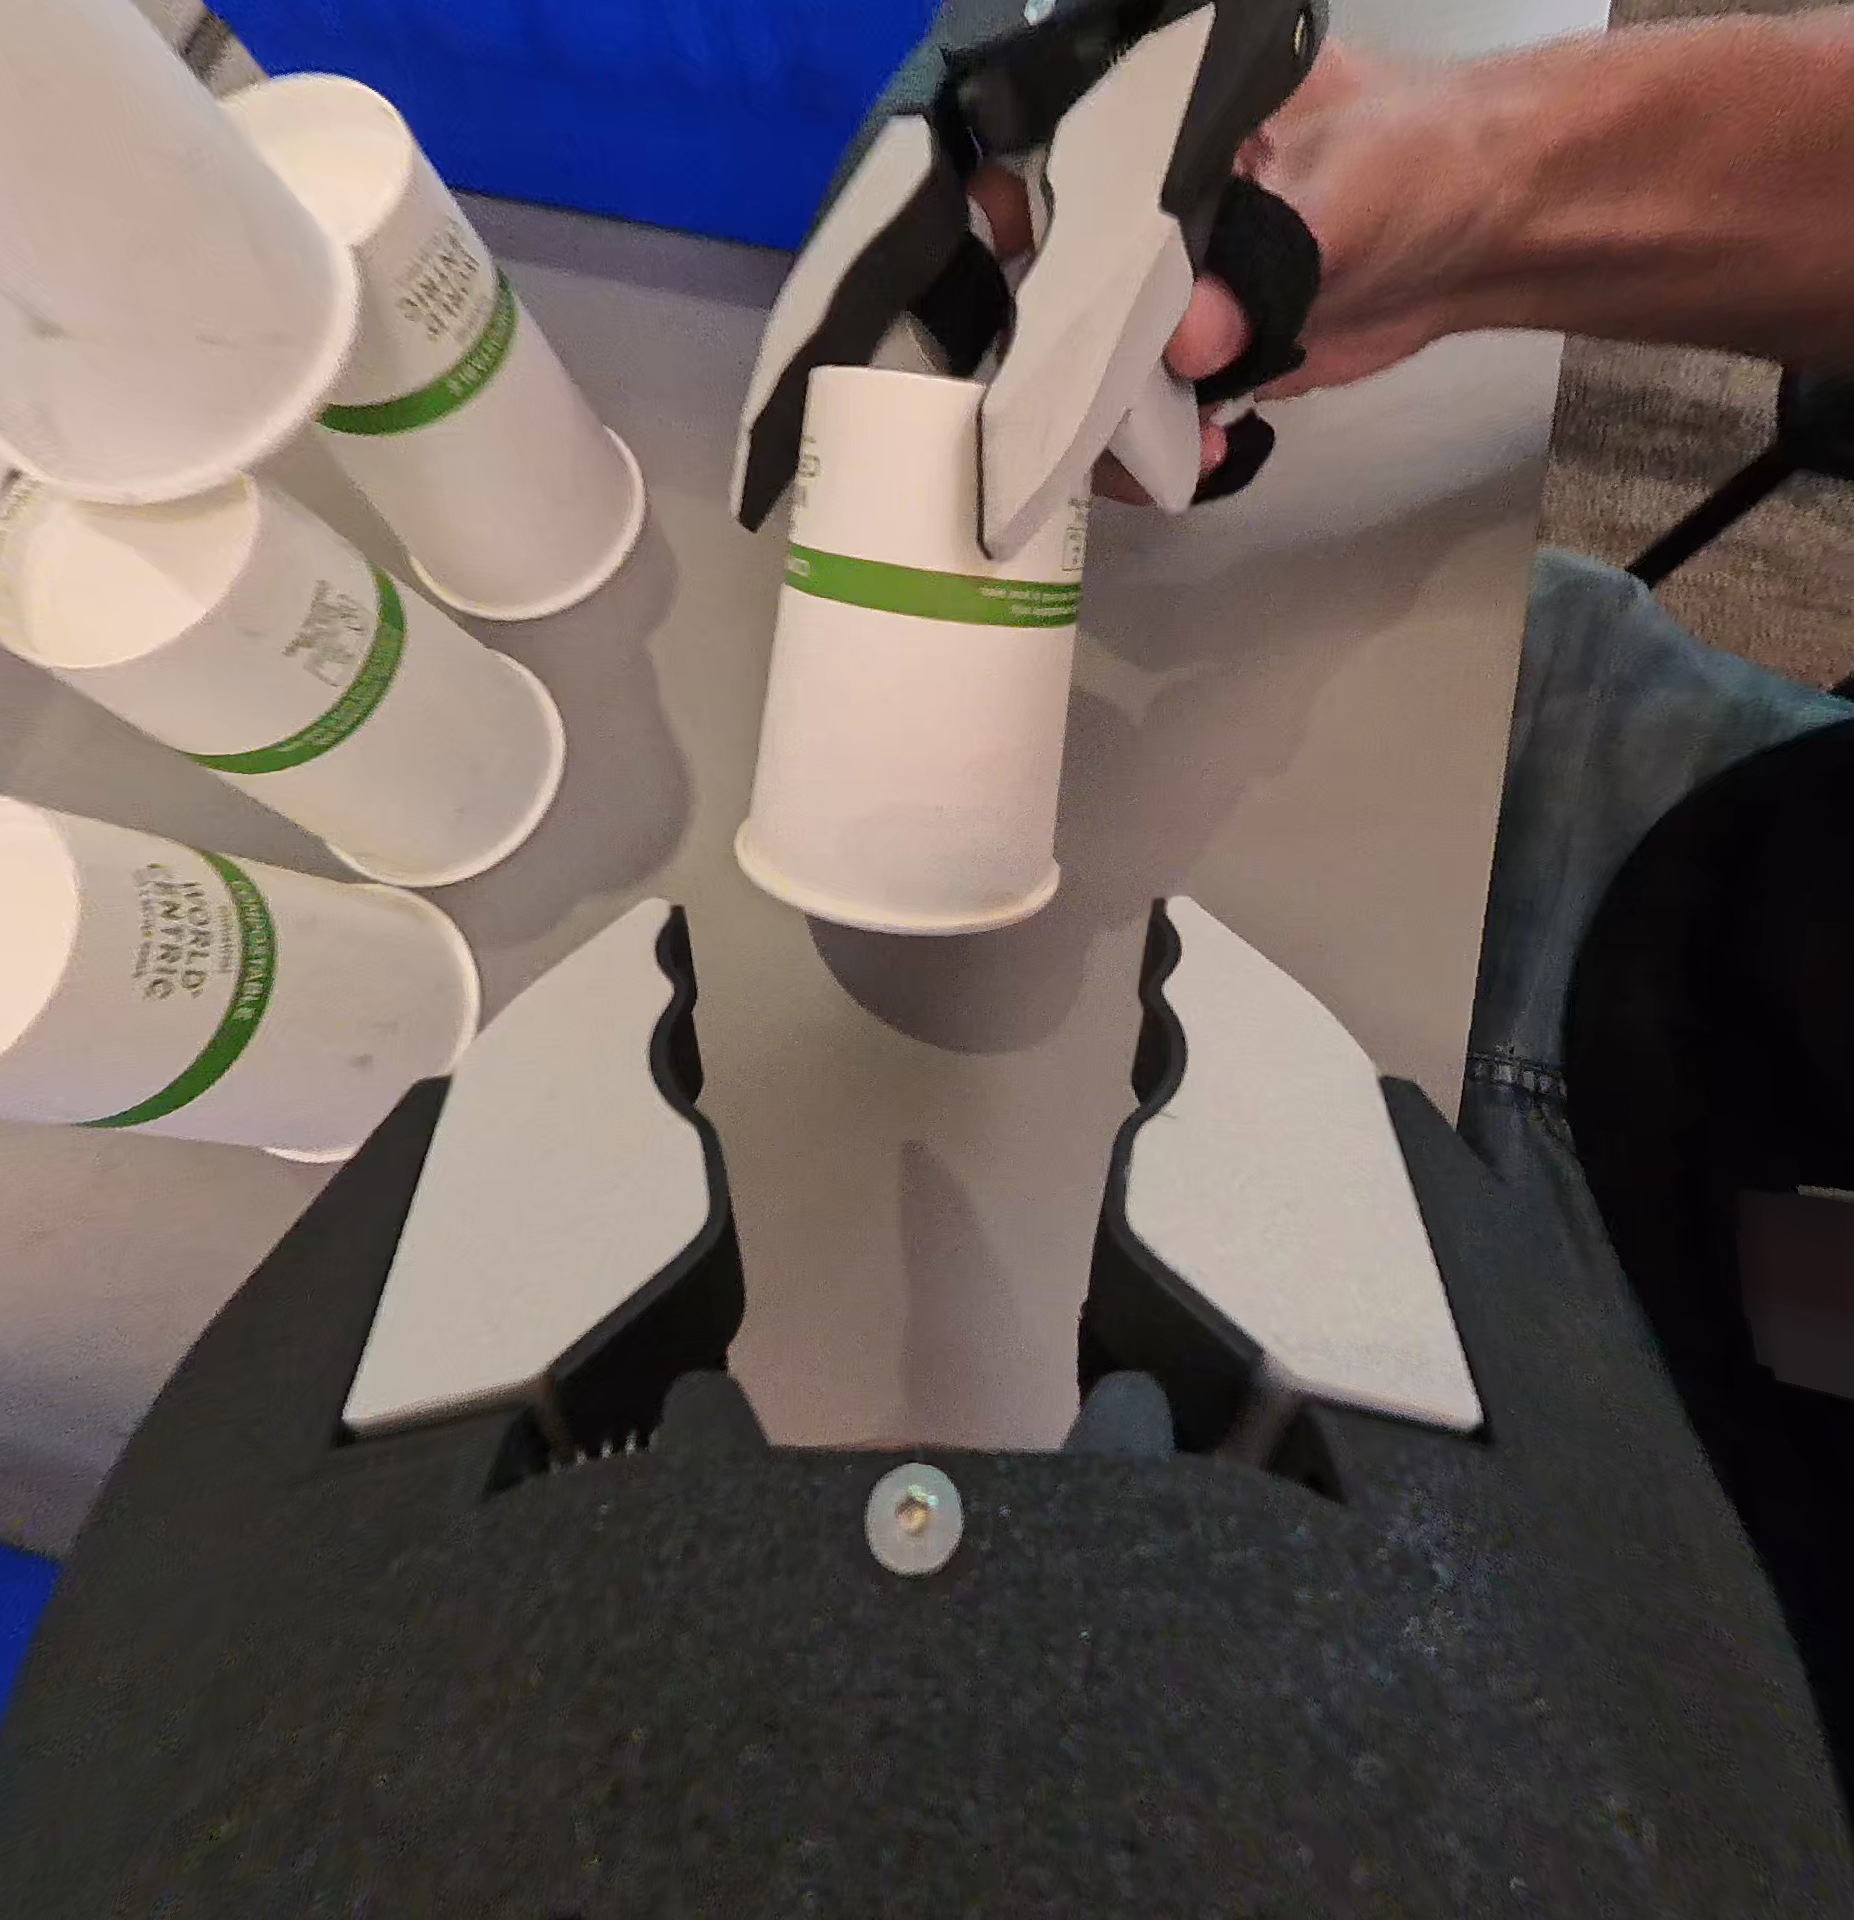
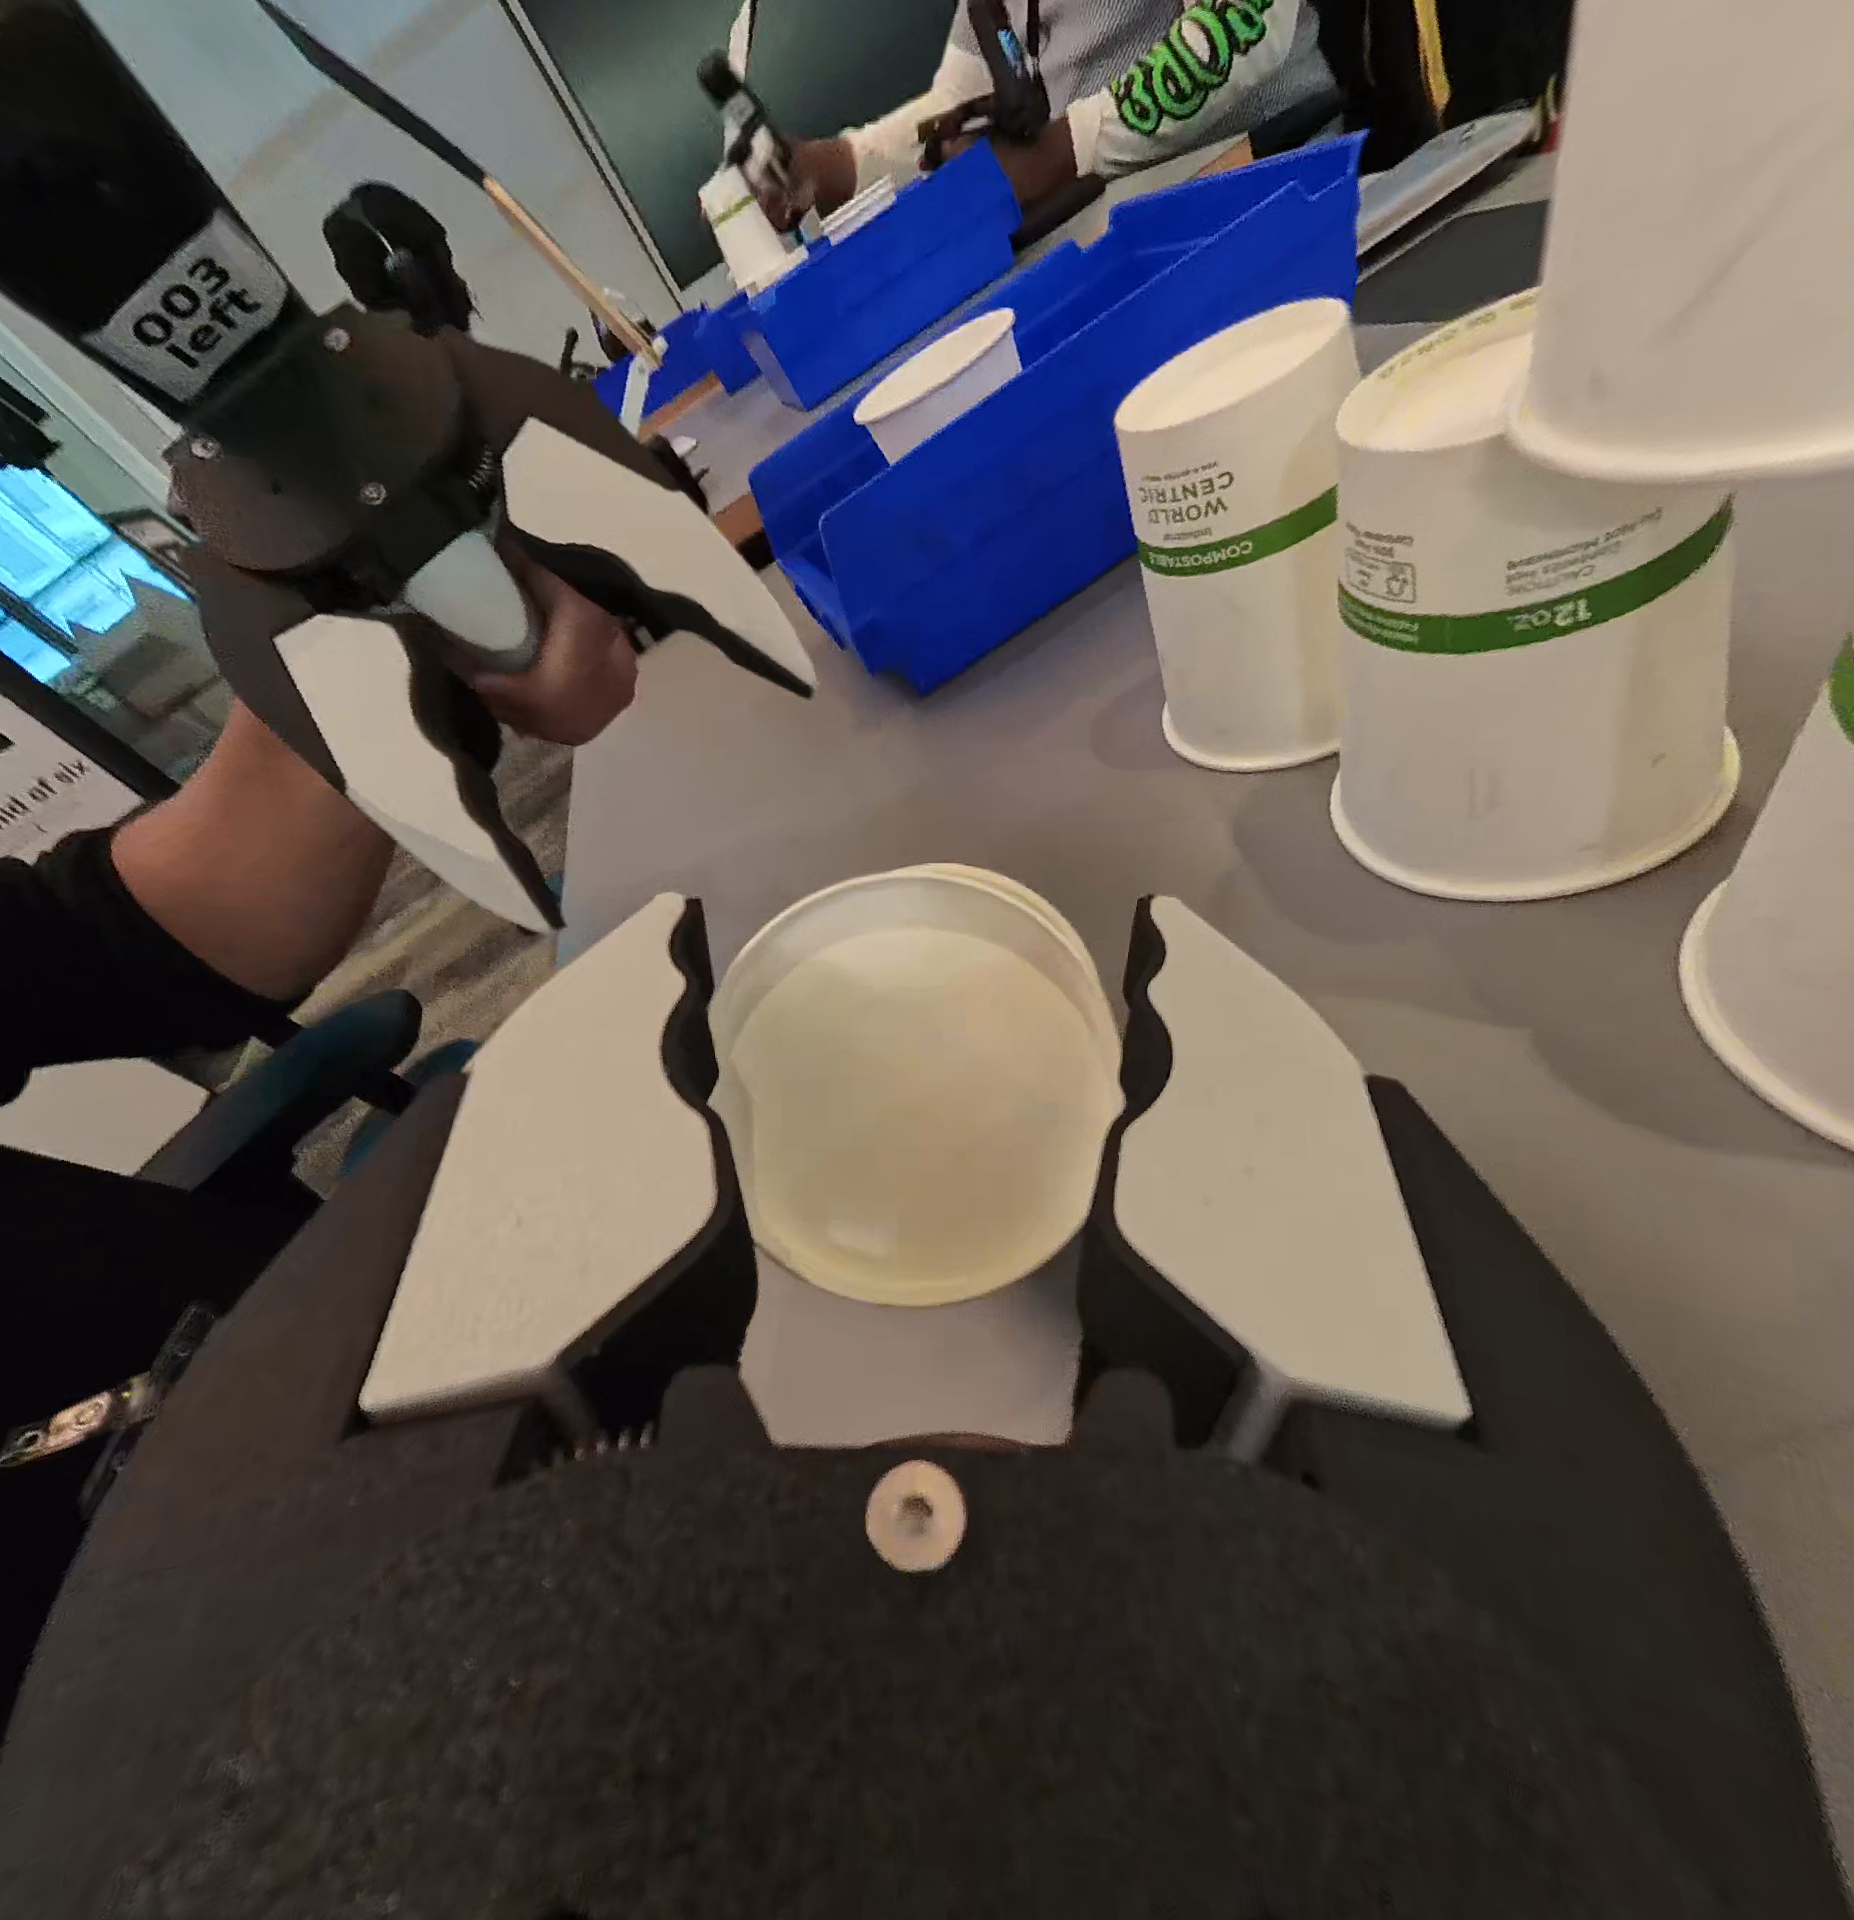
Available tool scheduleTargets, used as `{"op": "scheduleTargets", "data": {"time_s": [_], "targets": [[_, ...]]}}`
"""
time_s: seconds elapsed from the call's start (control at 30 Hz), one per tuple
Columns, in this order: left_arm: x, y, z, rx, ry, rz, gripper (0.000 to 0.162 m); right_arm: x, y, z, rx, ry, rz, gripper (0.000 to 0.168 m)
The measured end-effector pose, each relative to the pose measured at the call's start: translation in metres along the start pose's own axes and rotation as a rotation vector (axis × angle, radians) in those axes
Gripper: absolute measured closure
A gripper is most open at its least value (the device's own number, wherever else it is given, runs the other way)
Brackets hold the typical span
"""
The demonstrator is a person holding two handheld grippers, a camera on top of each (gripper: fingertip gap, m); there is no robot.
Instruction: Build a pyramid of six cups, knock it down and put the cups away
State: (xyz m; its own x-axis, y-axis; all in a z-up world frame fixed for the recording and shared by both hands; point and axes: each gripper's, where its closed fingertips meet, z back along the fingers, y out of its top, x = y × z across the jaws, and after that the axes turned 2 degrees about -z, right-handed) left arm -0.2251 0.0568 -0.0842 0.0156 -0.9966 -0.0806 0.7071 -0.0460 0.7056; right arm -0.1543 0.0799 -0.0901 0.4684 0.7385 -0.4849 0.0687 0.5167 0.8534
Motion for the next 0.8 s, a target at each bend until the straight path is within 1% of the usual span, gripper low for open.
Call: {"op": "scheduleTargets", "data": {"time_s": [0.13,0.23,0.27,0.3,0.37,0.4,0.47,0.53,0.63,0.7,0.8], "targets": [[-0.003,-0.001,-0.011,-0.022,-0.012,-0.001,0.077,-0.005,0.001,-0.006,-0.037,-0.009,0.036,0.092],[-0.005,0.007,-0.010,0.016,-0.024,0.010,0.078,-0.010,0.006,-0.012,-0.074,-0.026,0.077,0.091],[-0.004,0.008,-0.009,0.024,-0.034,0.017,0.078,-0.010,0.007,-0.014,-0.094,-0.044,0.104,0.095],[-0.006,0.009,-0.007,0.031,-0.031,0.022,0.078,-0.011,0.007,-0.017,-0.116,-0.048,0.128,0.110],[-0.007,0.006,-0.003,0.039,-0.023,0.028,0.079,-0.012,0.010,-0.023,-0.127,-0.053,0.150,0.105],[-0.008,0.004,-0.001,0.043,-0.016,0.036,0.080,-0.012,0.010,-0.026,-0.137,-0.055,0.157,0.096],[-0.007,-0.002,0.005,0.058,-0.010,0.057,0.081,-0.016,0.013,-0.028,-0.131,-0.042,0.172,0.097],[-0.006,-0.007,0.011,0.091,0.002,0.080,0.084,-0.017,0.017,-0.021,-0.110,-0.054,0.179,0.097],[-0.005,-0.019,0.021,0.152,0.035,0.129,0.085,-0.013,0.020,0.003,-0.086,-0.114,0.213,0.096],[-0.003,-0.023,0.026,0.221,0.050,0.180,0.085,-0.010,0.013,0.024,-0.064,-0.171,0.250,0.092],[-0.002,-0.030,0.030,0.311,0.061,0.248,0.084,-0.008,-0.008,0.050,-0.006,-0.255,0.274,0.083]]}}
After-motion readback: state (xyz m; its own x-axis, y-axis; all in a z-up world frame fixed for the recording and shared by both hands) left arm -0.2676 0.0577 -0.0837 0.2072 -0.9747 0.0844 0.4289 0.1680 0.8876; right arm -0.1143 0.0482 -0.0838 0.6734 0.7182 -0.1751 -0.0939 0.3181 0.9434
